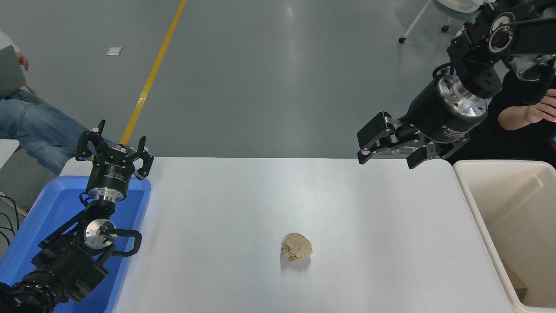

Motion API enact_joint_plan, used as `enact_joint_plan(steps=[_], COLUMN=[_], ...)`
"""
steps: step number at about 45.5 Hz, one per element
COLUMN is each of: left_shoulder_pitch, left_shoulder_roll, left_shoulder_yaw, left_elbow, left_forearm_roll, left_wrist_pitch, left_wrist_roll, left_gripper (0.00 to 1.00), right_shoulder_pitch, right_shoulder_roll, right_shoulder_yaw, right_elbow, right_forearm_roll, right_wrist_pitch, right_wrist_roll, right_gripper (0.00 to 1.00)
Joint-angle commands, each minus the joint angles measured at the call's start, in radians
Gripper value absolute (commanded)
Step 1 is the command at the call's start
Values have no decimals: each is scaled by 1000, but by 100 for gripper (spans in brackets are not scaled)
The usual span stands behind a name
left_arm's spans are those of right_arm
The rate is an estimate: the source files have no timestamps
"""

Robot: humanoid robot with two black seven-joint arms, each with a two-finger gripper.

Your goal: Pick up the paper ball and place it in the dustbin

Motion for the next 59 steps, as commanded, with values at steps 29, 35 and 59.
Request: enact_joint_plan(steps=[29,35,59], left_shoulder_pitch=[0,0,0], left_shoulder_roll=[0,0,0], left_shoulder_yaw=[0,0,0], left_elbow=[0,0,0], left_forearm_roll=[0,0,0], left_wrist_pitch=[0,0,0], left_wrist_roll=[0,0,0], left_gripper=[99,99,99], right_shoulder_pitch=[-25,-51,-233], right_shoulder_roll=[113,188,353], right_shoulder_yaw=[49,71,113], right_elbow=[-26,-77,-319], right_forearm_roll=[8,46,88], right_wrist_pitch=[-1,-1,-6], right_wrist_roll=[0,0,2], right_gripper=[100,100,100])
